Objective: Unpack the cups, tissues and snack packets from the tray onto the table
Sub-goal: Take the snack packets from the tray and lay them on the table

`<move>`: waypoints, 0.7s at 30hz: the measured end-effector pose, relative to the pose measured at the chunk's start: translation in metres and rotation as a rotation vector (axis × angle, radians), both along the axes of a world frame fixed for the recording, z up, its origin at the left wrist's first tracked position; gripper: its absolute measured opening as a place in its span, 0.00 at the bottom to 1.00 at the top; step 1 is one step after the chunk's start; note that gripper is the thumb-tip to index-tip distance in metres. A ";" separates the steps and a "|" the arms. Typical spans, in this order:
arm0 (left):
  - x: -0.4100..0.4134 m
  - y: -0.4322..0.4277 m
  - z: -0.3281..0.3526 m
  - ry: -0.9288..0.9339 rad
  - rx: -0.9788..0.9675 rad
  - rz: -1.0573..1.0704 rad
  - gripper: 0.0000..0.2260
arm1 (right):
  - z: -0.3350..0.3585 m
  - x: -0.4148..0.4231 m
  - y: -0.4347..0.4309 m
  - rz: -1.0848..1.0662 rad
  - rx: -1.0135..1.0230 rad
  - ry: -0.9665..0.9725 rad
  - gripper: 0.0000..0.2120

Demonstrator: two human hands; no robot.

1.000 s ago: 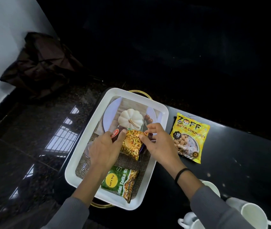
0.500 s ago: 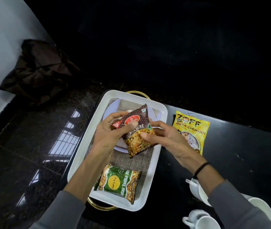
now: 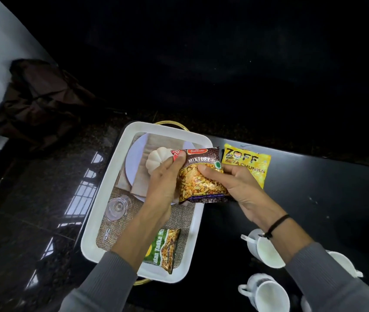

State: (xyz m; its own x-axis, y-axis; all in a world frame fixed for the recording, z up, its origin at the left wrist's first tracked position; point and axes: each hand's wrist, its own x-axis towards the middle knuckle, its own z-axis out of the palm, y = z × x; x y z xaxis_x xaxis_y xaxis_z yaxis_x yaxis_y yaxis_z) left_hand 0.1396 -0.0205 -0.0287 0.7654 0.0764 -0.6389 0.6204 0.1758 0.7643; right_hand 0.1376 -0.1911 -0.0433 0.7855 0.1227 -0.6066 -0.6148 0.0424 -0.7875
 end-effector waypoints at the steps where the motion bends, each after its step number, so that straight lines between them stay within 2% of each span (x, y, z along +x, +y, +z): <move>1: 0.000 -0.006 0.000 -0.006 -0.003 0.005 0.09 | 0.001 -0.002 -0.005 -0.013 0.000 -0.006 0.20; 4: 0.005 -0.025 0.003 -0.040 -0.032 -0.053 0.14 | 0.002 -0.011 -0.030 -0.138 0.096 -0.042 0.21; 6: 0.009 -0.040 0.007 -0.067 -0.046 -0.135 0.12 | 0.002 -0.018 -0.052 -0.268 0.139 -0.032 0.24; 9: 0.010 -0.067 0.008 -0.077 -0.017 -0.309 0.11 | 0.002 -0.028 -0.079 -0.292 0.107 0.004 0.24; 13: 0.003 -0.107 0.000 -0.046 -0.007 -0.422 0.15 | 0.000 -0.038 -0.120 -0.358 0.033 0.003 0.24; 15: 0.000 -0.120 -0.008 -0.102 0.130 -0.482 0.12 | -0.003 -0.043 -0.140 -0.388 -0.023 0.001 0.26; 17: -0.002 -0.127 -0.015 -0.230 0.379 -0.548 0.09 | -0.010 -0.047 -0.157 -0.405 -0.091 0.002 0.25; 19: -0.003 -0.129 -0.023 -0.368 0.703 -0.623 0.11 | -0.020 -0.047 -0.168 -0.377 -0.169 0.013 0.20; 21: -0.005 -0.129 -0.030 -0.479 0.932 -0.724 0.17 | -0.029 -0.046 -0.175 -0.286 -0.296 0.025 0.16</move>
